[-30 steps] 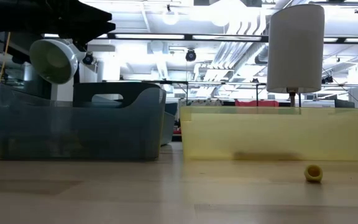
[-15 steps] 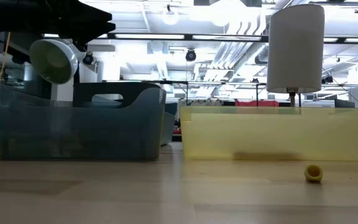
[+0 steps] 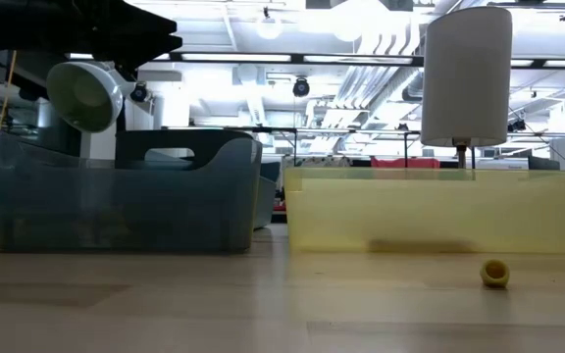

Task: Sort crayons
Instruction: Put the orange crayon into the yellow bin

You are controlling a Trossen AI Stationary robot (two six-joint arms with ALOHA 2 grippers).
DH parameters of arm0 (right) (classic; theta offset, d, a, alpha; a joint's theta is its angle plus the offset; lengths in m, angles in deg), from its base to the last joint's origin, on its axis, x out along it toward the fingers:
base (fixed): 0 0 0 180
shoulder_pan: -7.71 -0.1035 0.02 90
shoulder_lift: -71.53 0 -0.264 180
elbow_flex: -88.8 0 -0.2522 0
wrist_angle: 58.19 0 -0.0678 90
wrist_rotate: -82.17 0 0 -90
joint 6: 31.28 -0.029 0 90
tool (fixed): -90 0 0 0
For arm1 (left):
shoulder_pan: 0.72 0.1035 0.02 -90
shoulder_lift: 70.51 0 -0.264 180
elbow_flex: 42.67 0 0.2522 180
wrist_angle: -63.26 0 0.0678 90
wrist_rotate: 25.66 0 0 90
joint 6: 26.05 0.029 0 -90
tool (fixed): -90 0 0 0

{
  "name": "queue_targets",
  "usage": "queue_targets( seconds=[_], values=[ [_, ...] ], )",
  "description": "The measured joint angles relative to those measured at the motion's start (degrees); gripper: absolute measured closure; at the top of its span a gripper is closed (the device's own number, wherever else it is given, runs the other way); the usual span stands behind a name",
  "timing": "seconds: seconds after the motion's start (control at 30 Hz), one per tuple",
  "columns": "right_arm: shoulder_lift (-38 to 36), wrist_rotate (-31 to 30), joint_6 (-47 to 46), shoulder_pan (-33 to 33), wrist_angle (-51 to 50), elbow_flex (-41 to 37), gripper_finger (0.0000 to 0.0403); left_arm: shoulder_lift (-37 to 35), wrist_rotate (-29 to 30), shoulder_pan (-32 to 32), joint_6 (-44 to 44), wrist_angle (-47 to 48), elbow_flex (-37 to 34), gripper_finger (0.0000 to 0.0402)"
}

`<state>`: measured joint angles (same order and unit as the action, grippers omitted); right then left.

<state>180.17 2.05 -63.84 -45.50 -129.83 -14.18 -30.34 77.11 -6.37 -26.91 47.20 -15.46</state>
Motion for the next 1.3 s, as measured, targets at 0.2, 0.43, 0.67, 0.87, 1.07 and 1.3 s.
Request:
queue_targets(
  seconds=[0.2,0.43,0.67,0.87,1.07,1.3],
  values=[
    [-0.1,0.2,-2.0,0.0,-0.1,0.1,0.0391,0.0,0.0,0.0,0.0,0.0,0.0,0.0261],
    [0.0,0.5,-1.9,0.0,-0.2,0.1,0.0396,0.0,0.0,0.0,0.0,0.0,0.0,0.0261],
    [-1.0,2.2,-0.8,0.0,-0.8,0.0,0.04,0.0,0.0,0.0,0.0,0.0,0.0,0.0261],
    [-5.2,2.2,-4.5,0.0,-5.2,0.0,0.0402,0.0,0.0,0.0,0.0,0.0,0.0,0.0261],
    [-8.9,1.6,-6.6,0.6,-5.3,0.0,0.0402,0.0,0.0,0.0,0.0,0.0,0.0,0.0261],
    [-9.2,-2.5,-5.6,7.0,15.8,-0.5,0.0402,0.0,0.0,0.0,0.0,0.0,0.0,0.0261]
  ],
)
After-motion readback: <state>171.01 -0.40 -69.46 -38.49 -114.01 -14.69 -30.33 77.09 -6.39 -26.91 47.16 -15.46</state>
